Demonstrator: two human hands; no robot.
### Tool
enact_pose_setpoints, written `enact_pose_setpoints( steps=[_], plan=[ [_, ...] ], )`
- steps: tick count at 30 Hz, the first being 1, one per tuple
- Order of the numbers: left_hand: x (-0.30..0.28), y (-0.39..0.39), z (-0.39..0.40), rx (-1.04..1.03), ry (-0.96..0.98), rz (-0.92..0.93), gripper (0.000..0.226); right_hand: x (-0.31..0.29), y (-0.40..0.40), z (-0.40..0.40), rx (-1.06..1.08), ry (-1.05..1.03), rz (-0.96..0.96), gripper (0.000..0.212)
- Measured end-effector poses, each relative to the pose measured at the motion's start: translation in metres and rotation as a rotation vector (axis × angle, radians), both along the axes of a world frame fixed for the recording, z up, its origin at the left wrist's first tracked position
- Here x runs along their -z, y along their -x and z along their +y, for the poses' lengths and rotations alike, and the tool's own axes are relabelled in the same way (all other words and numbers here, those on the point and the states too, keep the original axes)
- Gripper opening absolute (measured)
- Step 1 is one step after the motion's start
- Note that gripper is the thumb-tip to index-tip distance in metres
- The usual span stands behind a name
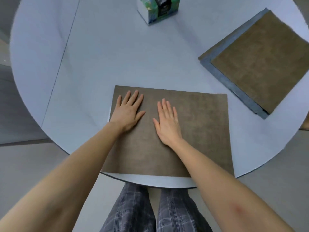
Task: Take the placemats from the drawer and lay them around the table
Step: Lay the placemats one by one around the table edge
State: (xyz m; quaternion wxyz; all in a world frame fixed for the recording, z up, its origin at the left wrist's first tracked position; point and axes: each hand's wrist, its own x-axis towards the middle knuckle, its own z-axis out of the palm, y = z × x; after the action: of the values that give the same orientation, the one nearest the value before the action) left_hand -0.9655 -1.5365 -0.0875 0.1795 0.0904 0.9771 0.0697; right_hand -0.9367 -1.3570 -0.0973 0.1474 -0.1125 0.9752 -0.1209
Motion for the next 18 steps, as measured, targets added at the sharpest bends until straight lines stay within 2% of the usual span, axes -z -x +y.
enact_pose_setpoints(
  steps=[5,12,16,18],
  plan=[
    [0.015,0.006,-0.023,0.124,0.007,0.068,0.069,0.014,-0.009,-0.019,0.148,-0.122,0.101,0.06],
    [0.023,0.003,-0.043,-0.091,0.048,0.104,0.085,0.018,-0.01,-0.021,0.163,-0.15,0.121,0.06],
    [0.017,0.004,-0.042,-0.252,0.037,0.088,0.084,0.02,-0.01,-0.021,0.174,-0.146,0.131,0.06],
    [0.01,-0.009,-0.021,-0.163,-0.034,0.135,0.077,0.02,-0.01,-0.02,0.167,-0.144,0.141,0.06]
  ],
)
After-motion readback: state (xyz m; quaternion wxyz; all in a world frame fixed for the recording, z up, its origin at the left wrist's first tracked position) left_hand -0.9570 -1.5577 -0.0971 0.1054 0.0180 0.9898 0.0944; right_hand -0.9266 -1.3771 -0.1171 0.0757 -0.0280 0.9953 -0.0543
